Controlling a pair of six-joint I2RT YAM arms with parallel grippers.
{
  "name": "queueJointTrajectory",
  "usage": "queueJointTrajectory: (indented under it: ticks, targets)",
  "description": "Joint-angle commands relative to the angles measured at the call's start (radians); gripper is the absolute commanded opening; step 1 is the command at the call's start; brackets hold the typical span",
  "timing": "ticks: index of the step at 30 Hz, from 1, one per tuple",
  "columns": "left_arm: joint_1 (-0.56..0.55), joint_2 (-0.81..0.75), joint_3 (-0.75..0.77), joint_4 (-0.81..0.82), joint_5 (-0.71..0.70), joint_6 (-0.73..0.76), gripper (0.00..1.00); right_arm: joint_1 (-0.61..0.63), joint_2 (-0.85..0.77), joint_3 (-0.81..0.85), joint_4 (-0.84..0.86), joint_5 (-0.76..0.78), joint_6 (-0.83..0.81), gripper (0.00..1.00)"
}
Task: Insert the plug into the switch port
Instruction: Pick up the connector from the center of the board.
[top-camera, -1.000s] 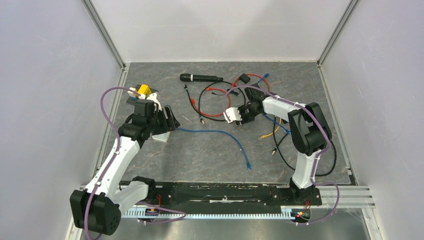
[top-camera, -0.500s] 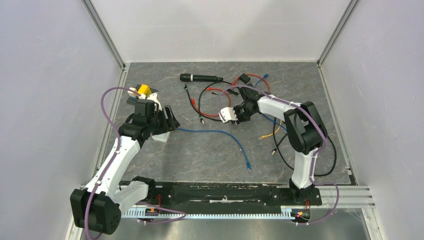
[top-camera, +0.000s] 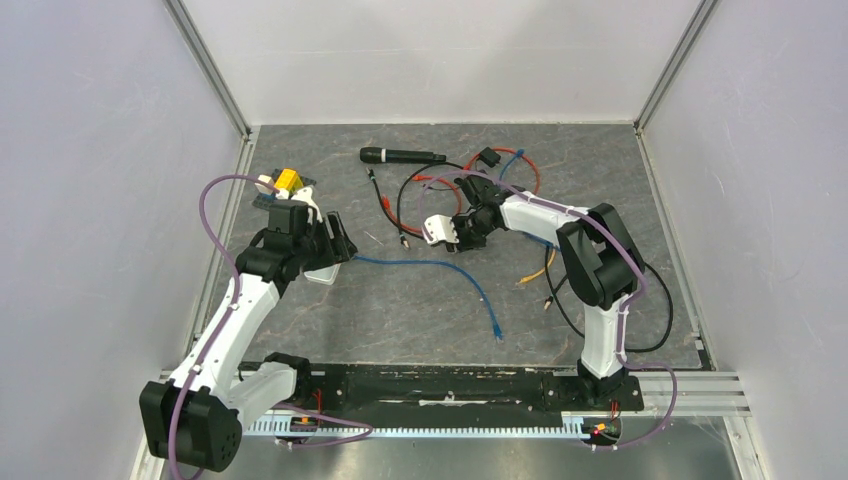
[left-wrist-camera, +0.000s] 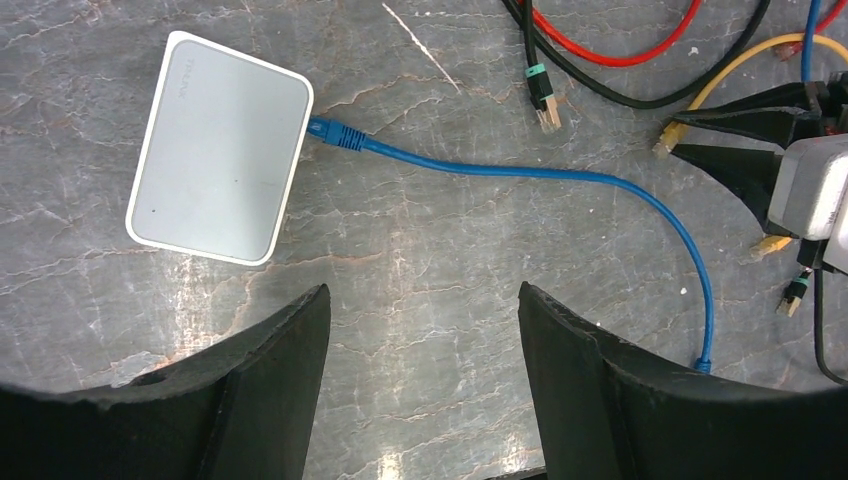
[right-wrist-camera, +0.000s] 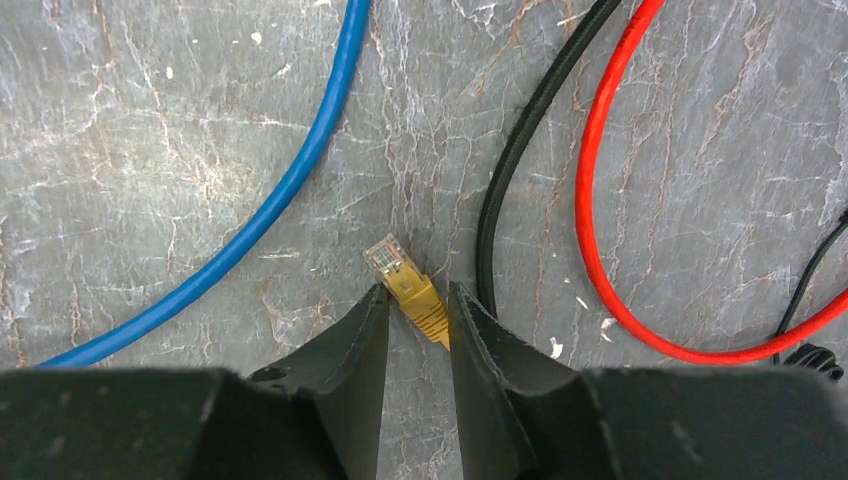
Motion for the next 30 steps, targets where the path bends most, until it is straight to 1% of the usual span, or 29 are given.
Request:
queueJointTrajectory:
  ticks: [1,6,8,10,12,16,17,21,25,30]
  targets:
    - [-0.005,-0.020,0.013,0.004,-0.043,0.002,0.74,-0.018,0.053,-0.040,-0.083,0.054,0.014,0.31]
    - [-0.005,-0.024,0.012,-0.003,-0.071,-0.005,0.75,-0.042,0.063,-0.039,-0.082,0.062,-0.042,0.32]
    - [-0.005,-0.025,0.012,-0.003,-0.076,-0.006,0.75,-0.044,0.070,-0.039,-0.076,0.068,-0.055,0.31]
    - [-0.005,-0.020,0.013,-0.005,-0.082,-0.009,0.75,-0.044,0.081,-0.046,-0.072,0.078,-0.062,0.25]
    - [-0.005,-0.017,0.015,-0.009,-0.097,-0.017,0.75,-0.044,0.087,-0.051,-0.064,0.080,-0.063,0.15]
    - [-0.004,-0.021,0.012,-0.010,-0.091,-0.063,0.74,-0.043,0.043,-0.061,-0.041,0.027,-0.047,0.02]
    - [-0.002,-0.024,0.007,-0.002,-0.058,-0.067,0.74,-0.041,0.020,-0.061,-0.027,0.011,-0.037,0.00]
    - [-0.002,-0.057,-0.030,0.045,0.058,-0.116,0.72,-0.041,-0.083,-0.087,0.065,-0.018,0.014,0.00]
    - [-0.002,-0.067,-0.067,0.133,0.198,-0.164,0.72,-0.038,-0.180,-0.121,0.186,-0.058,0.134,0.00]
    - [-0.002,-0.034,-0.082,0.246,0.295,-0.214,0.73,-0.012,-0.280,-0.179,0.336,-0.076,0.294,0.00]
